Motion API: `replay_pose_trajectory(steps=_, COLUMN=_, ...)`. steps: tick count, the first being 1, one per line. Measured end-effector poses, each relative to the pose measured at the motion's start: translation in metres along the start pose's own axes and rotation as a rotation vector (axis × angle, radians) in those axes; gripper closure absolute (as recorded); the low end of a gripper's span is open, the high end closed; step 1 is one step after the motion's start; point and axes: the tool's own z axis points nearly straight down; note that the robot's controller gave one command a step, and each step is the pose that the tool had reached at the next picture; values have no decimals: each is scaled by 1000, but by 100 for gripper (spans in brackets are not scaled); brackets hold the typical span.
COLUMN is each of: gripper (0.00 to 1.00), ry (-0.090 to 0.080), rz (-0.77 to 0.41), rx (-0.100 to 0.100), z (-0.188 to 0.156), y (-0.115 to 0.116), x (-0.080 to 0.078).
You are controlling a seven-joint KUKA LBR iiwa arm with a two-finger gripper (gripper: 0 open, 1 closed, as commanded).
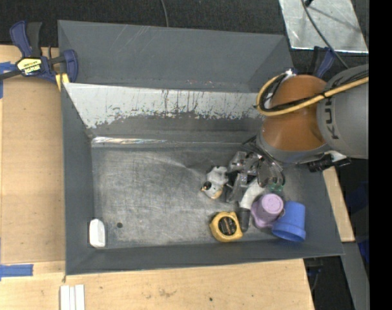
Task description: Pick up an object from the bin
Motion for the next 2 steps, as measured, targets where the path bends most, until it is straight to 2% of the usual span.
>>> replay_pose_trajectory(steps=1, gripper=100, ry=-8, rz=-16, rx=13, z=3, y=9, x=0)
replay_pose_trajectory(steps=2, gripper=100, ry=-10, rz=43, rx=12, z=-153, y=-10, x=13)
